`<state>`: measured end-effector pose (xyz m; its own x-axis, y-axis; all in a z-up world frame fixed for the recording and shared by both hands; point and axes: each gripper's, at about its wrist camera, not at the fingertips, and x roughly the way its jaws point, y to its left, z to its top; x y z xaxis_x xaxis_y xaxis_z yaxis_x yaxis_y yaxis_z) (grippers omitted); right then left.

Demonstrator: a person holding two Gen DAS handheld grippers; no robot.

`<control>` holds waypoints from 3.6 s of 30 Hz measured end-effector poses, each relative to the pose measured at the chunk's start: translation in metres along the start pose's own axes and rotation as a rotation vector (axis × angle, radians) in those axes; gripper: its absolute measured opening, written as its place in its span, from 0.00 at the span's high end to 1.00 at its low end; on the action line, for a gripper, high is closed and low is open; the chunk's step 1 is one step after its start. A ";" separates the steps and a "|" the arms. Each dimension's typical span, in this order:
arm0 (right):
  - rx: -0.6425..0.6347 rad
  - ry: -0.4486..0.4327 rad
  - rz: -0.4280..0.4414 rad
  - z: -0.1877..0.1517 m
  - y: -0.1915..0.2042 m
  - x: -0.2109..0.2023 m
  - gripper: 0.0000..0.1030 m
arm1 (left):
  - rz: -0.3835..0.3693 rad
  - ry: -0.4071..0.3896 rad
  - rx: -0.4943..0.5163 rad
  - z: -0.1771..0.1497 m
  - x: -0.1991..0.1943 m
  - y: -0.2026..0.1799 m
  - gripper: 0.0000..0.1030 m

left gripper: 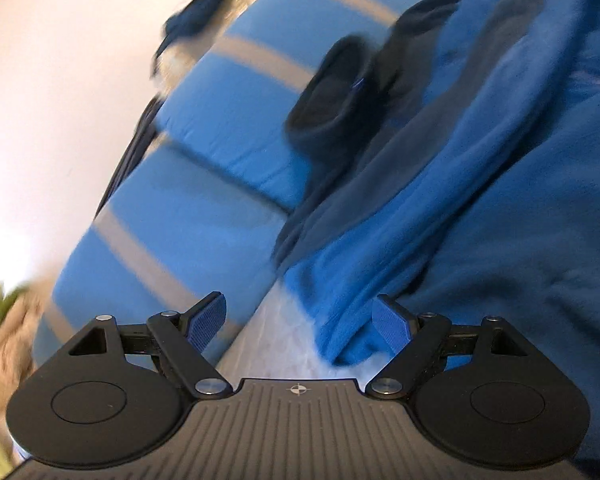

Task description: Fold clothes

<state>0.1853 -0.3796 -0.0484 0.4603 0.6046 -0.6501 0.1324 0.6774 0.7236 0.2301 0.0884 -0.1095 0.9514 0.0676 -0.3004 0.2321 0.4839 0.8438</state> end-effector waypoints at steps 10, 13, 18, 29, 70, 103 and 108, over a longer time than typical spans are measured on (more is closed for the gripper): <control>0.011 0.028 -0.020 -0.004 -0.001 0.007 0.00 | -0.049 0.085 0.243 0.015 0.035 -0.019 0.21; 0.006 0.032 -0.024 -0.005 -0.001 0.008 0.00 | -0.001 0.098 0.277 0.016 0.042 -0.015 0.20; 0.008 0.036 -0.021 -0.005 -0.004 0.008 0.00 | 0.061 0.170 0.237 0.009 0.050 -0.002 0.22; 0.025 0.047 -0.025 -0.007 -0.010 0.014 0.00 | 0.037 0.081 0.476 -0.009 0.043 -0.032 0.82; 0.121 -0.008 0.168 0.047 -0.048 0.090 0.30 | -0.192 0.170 -0.735 0.027 0.067 0.115 0.27; 0.128 -0.121 0.146 0.047 -0.059 0.037 0.11 | -0.102 0.238 -0.878 0.046 0.045 0.132 0.30; 0.159 -0.177 0.130 0.040 -0.079 -0.004 0.04 | -0.180 0.199 -0.905 0.059 -0.002 0.130 0.29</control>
<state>0.2083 -0.4518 -0.0937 0.6269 0.5897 -0.5091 0.1918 0.5165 0.8346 0.2705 0.0991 0.0269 0.8452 0.0332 -0.5335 0.0472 0.9895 0.1363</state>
